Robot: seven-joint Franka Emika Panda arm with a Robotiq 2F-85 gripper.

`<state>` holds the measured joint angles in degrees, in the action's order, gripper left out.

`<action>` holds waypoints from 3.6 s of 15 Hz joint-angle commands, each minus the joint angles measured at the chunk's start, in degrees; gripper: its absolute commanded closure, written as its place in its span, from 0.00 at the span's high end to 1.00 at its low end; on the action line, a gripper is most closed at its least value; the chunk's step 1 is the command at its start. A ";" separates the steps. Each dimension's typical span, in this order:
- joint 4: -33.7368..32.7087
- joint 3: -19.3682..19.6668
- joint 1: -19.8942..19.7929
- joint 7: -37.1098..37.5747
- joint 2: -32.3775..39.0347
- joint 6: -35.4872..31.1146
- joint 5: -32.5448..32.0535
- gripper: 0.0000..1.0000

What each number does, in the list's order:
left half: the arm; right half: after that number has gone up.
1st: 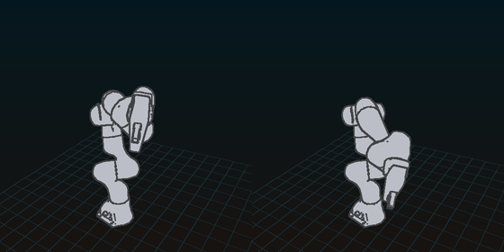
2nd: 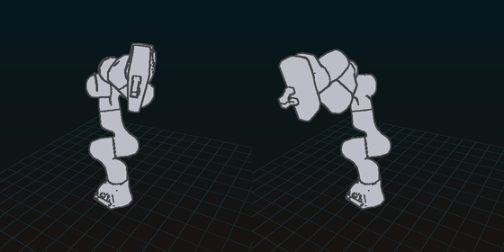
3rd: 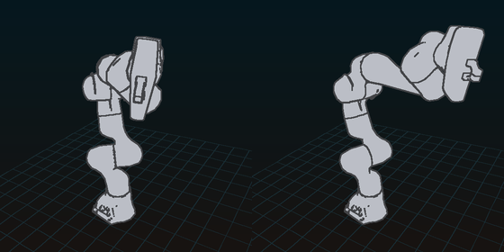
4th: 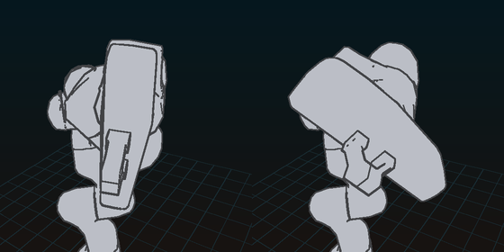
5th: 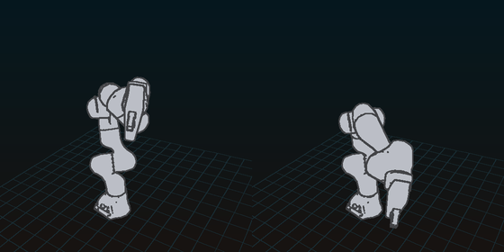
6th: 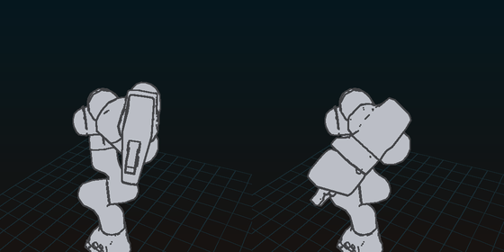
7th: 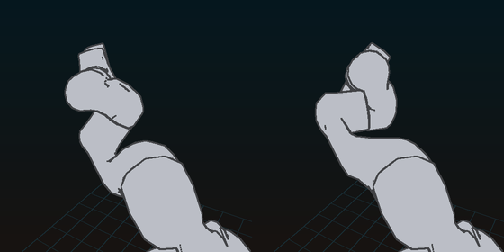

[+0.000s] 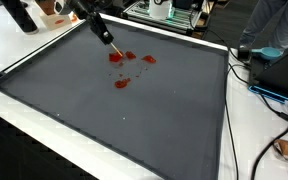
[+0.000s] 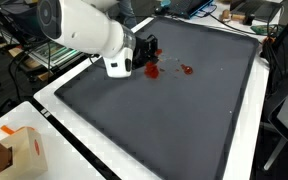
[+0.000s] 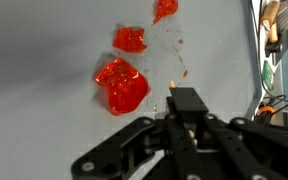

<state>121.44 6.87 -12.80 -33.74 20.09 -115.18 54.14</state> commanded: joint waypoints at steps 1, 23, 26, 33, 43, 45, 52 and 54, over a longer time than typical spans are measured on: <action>0.13 -0.08 -0.66 1.22 -0.58 1.43 0.97 0.03; -2.25 -1.68 7.42 30.03 -15.59 4.28 -18.28 0.03; -3.72 -3.27 9.72 38.22 -17.15 3.68 -26.45 0.03; -6.12 -7.67 14.70 53.42 -17.65 2.67 -47.92 0.03; -6.31 -10.44 17.80 59.79 -17.23 2.25 -59.58 0.12; -6.31 -10.66 18.05 59.79 -17.23 2.18 -59.83 0.12; -6.91 -10.96 18.58 62.48 -16.79 4.16 -62.32 0.03; -7.84 -11.57 19.76 70.57 -15.73 7.14 -68.60 0.03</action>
<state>115.04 -3.90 5.44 28.14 2.95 -111.99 -7.64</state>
